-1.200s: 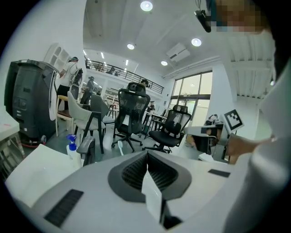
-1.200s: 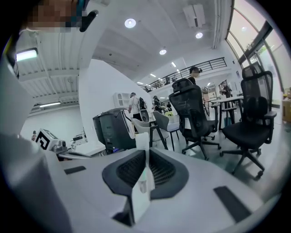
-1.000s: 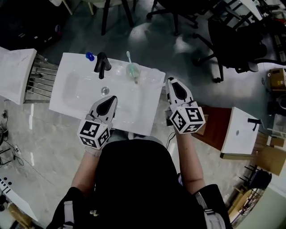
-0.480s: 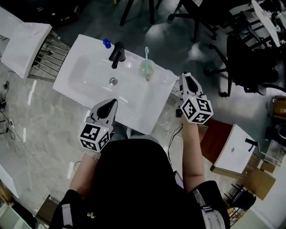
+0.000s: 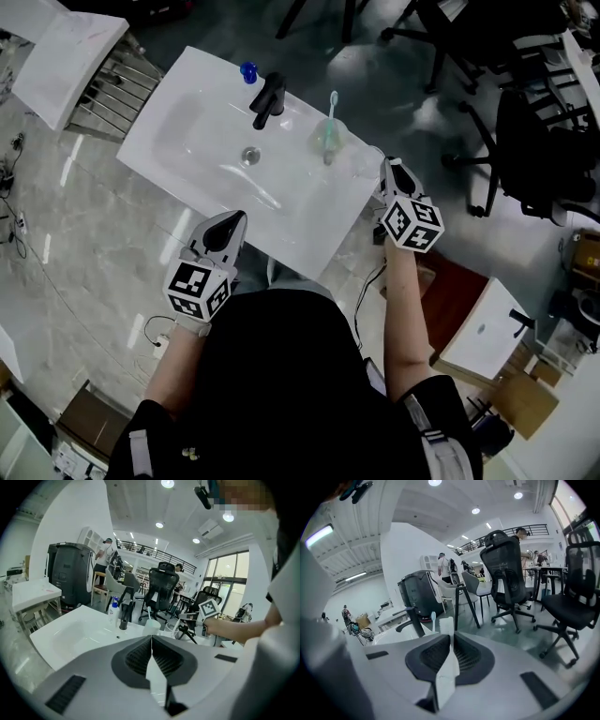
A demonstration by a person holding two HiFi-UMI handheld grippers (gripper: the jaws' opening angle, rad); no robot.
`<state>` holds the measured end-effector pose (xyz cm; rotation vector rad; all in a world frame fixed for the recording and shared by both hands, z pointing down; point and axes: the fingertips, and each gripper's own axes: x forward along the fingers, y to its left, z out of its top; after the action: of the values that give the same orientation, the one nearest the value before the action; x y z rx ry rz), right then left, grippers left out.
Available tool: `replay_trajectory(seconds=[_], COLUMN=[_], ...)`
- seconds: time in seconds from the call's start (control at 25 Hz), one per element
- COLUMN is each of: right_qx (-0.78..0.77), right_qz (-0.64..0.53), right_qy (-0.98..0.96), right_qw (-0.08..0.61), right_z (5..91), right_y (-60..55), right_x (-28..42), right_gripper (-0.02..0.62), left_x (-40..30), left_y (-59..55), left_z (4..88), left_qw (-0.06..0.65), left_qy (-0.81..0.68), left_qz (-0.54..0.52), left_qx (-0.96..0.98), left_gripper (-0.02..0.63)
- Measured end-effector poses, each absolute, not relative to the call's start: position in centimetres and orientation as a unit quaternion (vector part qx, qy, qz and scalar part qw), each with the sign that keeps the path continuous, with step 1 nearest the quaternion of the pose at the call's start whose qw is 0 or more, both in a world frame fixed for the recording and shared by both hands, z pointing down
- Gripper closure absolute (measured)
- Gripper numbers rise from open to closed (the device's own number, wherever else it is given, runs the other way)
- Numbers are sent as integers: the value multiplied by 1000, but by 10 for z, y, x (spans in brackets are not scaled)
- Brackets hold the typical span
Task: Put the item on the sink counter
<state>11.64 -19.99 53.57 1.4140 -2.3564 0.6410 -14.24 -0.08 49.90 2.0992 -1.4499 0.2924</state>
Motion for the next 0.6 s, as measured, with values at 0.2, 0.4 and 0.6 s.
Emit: replay_trajectory(seconds=[0.2, 0.4, 0.6], right_qx=[486, 485, 490], right_qz=[232, 241, 253], right_qy=[-823, -813, -802], right_qw=[179, 213, 231], right_z=[553, 572, 581], right_y=[-199, -198, -199], right_x=[111, 112, 114], right_gripper=[551, 549, 549], left_x=[-149, -155, -157], left_y=[2, 6, 10], left_z=[502, 505, 507], left_qw=[287, 289, 292], left_qy=[-552, -560, -562], left_qz=[108, 109, 112], left_qx=[775, 768, 766], left_gripper=[583, 583, 583])
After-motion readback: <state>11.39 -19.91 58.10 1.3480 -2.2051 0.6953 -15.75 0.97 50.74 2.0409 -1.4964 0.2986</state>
